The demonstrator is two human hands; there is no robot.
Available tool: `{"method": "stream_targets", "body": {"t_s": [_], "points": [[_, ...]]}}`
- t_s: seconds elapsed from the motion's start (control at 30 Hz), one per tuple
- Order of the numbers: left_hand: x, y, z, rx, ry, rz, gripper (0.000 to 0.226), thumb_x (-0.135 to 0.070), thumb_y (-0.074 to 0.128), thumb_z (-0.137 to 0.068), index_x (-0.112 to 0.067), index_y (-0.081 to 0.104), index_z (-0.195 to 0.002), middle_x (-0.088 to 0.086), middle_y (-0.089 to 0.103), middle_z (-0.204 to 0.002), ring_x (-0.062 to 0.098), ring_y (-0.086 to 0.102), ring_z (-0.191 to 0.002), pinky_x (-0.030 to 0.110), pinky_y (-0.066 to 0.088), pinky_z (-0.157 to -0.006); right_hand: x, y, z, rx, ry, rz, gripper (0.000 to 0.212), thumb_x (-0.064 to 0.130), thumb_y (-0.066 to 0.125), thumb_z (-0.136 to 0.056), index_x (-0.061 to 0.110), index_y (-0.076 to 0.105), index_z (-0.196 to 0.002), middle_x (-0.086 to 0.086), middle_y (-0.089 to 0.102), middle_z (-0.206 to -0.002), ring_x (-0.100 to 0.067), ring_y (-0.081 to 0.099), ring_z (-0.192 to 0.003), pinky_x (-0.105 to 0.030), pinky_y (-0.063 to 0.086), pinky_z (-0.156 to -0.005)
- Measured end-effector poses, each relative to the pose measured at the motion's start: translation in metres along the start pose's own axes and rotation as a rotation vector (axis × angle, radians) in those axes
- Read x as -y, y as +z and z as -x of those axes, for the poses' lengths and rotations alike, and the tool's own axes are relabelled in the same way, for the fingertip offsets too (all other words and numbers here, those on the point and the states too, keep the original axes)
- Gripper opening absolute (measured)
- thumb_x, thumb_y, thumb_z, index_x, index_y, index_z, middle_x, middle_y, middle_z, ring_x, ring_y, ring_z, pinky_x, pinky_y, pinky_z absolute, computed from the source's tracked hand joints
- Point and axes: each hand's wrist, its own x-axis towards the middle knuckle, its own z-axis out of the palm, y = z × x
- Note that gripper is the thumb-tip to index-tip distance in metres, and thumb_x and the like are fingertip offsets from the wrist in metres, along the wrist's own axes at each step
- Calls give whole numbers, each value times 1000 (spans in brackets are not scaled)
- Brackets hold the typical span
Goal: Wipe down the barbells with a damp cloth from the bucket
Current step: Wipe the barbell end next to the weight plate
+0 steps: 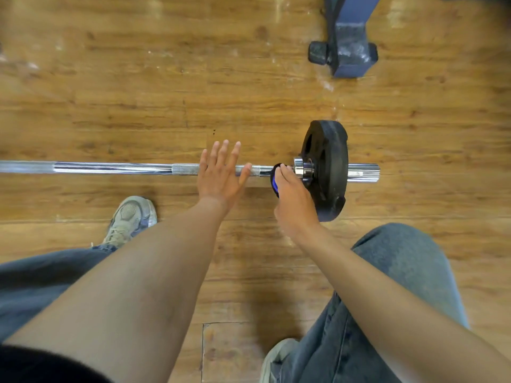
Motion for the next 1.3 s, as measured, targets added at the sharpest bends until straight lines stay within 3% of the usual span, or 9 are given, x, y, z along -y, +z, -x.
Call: {"method": "stream_targets", "body": {"t_s": [0.2,0.4,0.5,0.57,0.67,0.87,1.0,1.13,1.3], "points": [[-26,-24,-1,-13,49,-45,67,-57,10,-105,-26,1,-164,-1,4,-172,18,-1,-158,42,-3,-127,4,-46,2,-253,-36,-223,73,-21,48,-92,7,29,-157,-2,25,-166,-11,16,-154,-12,10,-120],[-110,-43,17,-172,173,189,72,-54,6,-101,-19,19,-162,0,18,-170,17,10,-157,41,9,-128,-50,-105,10,-521,50,-293,69,-22,46,-89,1,37,-153,-6,33,-162,-15,26,-151,-2,8,-113],[-162,-49,29,-245,183,357,61,-43,19,-109,-15,21,-163,0,17,-170,15,7,-158,38,8,-127,-87,-119,7,-473,123,-338,68,-21,48,-89,0,37,-153,-7,35,-161,-15,27,-150,0,9,-110],[-186,-49,36,-250,186,406,56,-35,23,-111,-14,20,-163,0,16,-170,16,7,-158,39,12,-127,-107,-123,4,-390,143,-349,64,-19,47,-89,2,45,-149,-5,46,-151,-19,38,-144,-2,21,-106],[-199,-43,45,-239,219,399,53,-27,24,-112,-14,20,-163,-1,14,-171,16,5,-158,42,18,-127,-122,-124,-2,-269,194,-405,47,-17,45,-88,0,59,-130,-10,56,-120,-32,55,-117,-23,41,-90],[-205,-42,49,-230,186,343,55,-29,21,-111,-18,10,-164,-4,4,-172,12,-3,-157,43,17,-127,-128,-110,-20,-68,23,-290,60,-12,49,-92,9,47,-148,-7,48,-149,-25,45,-138,-31,36,-115],[-218,-38,40,-284,137,431,56,-29,20,-111,-17,8,-164,-6,2,-172,9,-7,-157,39,12,-128,-129,-82,-33,-9,-150,-103,41,45,43,-105,28,58,-139,-1,59,-141,-18,54,-132,-40,39,-114],[-216,-29,29,-337,163,509,53,-25,25,-112,-13,17,-163,-3,9,-171,9,-3,-157,38,10,-128,-145,-66,-34,-65,-196,-80,57,0,49,-100,-3,30,-155,-23,27,-162,-34,21,-153,-42,13,-126],[-215,-28,9,-358,186,618,52,-21,27,-112,-7,20,-162,0,14,-171,11,1,-158,35,11,-127,-174,-71,-45,-54,-170,208,85,-17,58,-84,-2,19,-158,-17,20,-166,-32,11,-155,-48,5,-125]]}}
